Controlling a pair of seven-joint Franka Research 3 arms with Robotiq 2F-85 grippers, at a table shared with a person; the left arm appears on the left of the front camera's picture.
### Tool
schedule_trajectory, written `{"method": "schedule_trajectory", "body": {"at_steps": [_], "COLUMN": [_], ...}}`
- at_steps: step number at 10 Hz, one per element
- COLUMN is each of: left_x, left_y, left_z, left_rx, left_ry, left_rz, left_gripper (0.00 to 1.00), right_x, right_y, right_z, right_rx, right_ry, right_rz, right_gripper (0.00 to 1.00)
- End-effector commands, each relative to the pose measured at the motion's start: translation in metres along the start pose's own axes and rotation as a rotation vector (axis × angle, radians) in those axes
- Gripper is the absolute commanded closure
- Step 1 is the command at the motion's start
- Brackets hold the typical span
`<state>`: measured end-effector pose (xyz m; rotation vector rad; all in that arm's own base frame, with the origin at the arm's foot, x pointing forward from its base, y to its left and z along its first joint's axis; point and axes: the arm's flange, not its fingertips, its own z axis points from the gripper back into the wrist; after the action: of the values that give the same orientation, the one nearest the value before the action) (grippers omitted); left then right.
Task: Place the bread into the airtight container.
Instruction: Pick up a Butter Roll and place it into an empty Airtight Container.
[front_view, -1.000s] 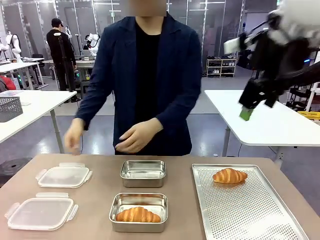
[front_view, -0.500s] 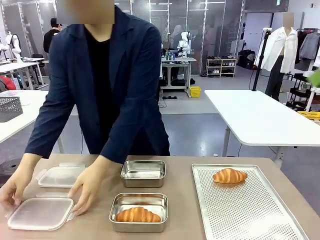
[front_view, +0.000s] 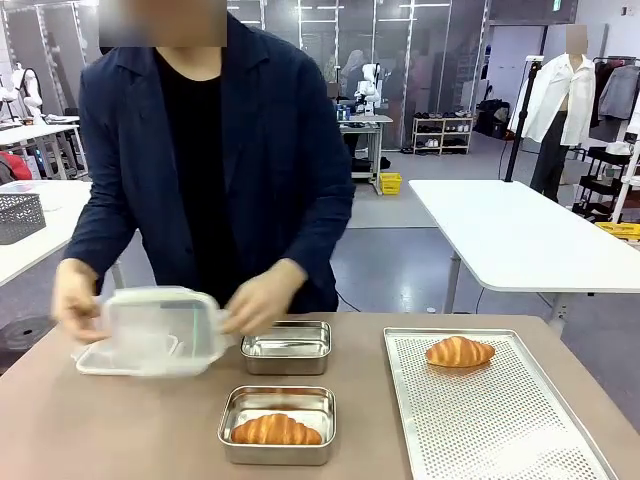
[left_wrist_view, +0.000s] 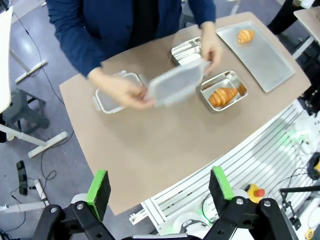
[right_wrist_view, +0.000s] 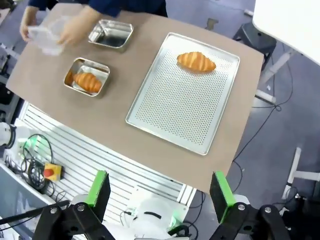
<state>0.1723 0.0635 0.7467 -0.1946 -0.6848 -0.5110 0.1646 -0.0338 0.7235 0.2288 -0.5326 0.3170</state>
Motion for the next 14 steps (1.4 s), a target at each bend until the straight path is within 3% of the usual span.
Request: {"method": "schedule_trajectory", "body": {"at_steps": [1, 4, 5, 6, 7, 8, 10, 12, 14], "left_x": [0.003, 0.003, 0.003, 0.003, 0.003, 0.003, 0.003, 0.003, 0.003], "left_y": [-0.001, -0.001, -0.001, -0.001, -0.001, -0.001, -0.001, -0.001, -0.001], "left_z": [0.000, 0.000, 0.000, 0.000, 0.000, 0.000, 0.000, 0.000, 0.000], "left_rx": [0.000, 0.000, 0.000, 0.000, 0.000, 0.000, 0.000, 0.000, 0.000], "left_ry": [-0.011, -0.011, -0.011, -0.011, -0.011, -0.011, -0.011, -0.011, -0.011], "left_rz": [-0.007, -0.007, -0.007, -0.007, -0.007, -0.007, -0.007, -0.007, -0.007], "left_gripper": [0.00, 0.00, 0.00, 0.00, 0.00, 0.00, 0.00, 0.00, 0.00], "right_x": [0.005, 0.002, 0.020, 0.032, 0.033, 0.027, -0.006, -0.066, -0.146], "right_y": [0.000, 0.000, 0.001, -0.007, -0.017, -0.033, -0.089, -0.166, -0.207], "right_z": [0.004, 0.004, -0.041, -0.086, -0.107, -0.105, -0.093, -0.068, -0.044], "right_rx": [-0.007, -0.006, 0.137, 0.207, 0.239, 0.310, 0.303, 0.252, 0.191], "right_ry": [-0.035, -0.016, 0.027, -0.026, -0.030, -0.097, -0.198, -0.355, -0.487], "right_rz": [-0.003, -0.002, 0.285, 0.527, 0.654, 0.659, 0.635, 0.358, 0.160], "right_gripper": [0.00, 0.00, 0.00, 0.00, 0.00, 0.00, 0.00, 0.00, 0.00]}}
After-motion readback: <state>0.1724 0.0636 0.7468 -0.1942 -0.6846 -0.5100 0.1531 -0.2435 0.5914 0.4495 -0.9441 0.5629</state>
